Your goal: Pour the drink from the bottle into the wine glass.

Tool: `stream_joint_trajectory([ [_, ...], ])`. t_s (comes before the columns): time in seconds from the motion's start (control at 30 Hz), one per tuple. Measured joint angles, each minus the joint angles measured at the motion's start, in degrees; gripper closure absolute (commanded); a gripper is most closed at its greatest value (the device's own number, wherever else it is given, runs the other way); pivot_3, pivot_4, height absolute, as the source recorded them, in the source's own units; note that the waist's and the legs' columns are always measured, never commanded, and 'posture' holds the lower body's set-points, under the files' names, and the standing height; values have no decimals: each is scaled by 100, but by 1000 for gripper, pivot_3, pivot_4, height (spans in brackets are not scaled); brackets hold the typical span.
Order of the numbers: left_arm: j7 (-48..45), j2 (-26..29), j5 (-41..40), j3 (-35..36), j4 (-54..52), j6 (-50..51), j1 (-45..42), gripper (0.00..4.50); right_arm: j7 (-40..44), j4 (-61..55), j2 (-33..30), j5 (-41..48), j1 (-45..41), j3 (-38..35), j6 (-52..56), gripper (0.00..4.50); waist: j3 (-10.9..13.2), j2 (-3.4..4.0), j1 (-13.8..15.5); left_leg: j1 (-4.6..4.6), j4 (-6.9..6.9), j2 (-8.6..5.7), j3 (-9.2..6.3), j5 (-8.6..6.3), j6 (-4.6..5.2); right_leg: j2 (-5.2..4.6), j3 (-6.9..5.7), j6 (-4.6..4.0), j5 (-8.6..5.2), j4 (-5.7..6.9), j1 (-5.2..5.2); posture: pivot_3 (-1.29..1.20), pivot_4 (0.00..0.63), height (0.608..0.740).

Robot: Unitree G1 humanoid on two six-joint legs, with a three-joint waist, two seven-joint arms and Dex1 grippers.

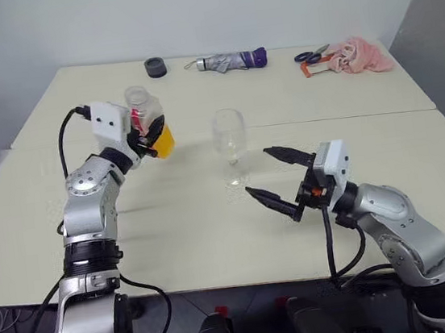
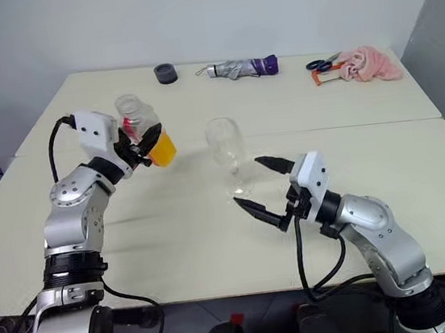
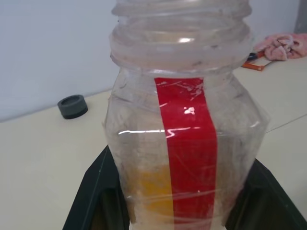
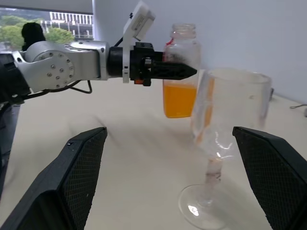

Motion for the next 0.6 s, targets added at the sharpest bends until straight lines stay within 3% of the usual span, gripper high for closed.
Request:
stream_joint_trajectory([
  [0.3,-258,226,1060,-863,256,-1368,-766,2624,-206,6,55,-180,-236,32,-22,0,0,0,-1,2,-2,-6,9,0,0,-1,7,0,0,-3,-1,0,150,740],
  [0.6,-336,362,1847,-1317,1420,-2902,-1435,2624,-629,203,312,-578,-438,244,-4,0,0,0,-2,-3,-3,-10,10,-1,1,1,7,0,0,-4,-5,0,150,740],
])
